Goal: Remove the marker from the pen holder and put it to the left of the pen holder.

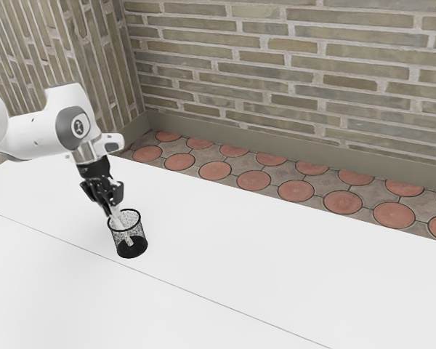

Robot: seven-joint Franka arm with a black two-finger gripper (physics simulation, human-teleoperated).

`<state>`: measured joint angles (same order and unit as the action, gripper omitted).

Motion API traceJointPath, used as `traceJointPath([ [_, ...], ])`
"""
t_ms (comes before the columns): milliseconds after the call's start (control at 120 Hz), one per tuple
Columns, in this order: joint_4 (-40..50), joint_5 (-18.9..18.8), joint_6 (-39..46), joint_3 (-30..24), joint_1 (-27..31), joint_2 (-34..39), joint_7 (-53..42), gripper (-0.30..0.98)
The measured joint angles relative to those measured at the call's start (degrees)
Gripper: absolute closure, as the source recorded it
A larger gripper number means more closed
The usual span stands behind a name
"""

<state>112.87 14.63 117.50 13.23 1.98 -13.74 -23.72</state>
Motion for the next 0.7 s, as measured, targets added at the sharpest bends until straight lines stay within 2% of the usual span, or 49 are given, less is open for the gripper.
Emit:
traceJointPath([
  [500, -0.15, -0.22, -0.16, -0.04, -0.26, 1.04, -0.22, 0.70],
  [700, 0.53, -1.01, -1.12, 0.94, -3.99, 8.89, 0.10, 0.72],
])
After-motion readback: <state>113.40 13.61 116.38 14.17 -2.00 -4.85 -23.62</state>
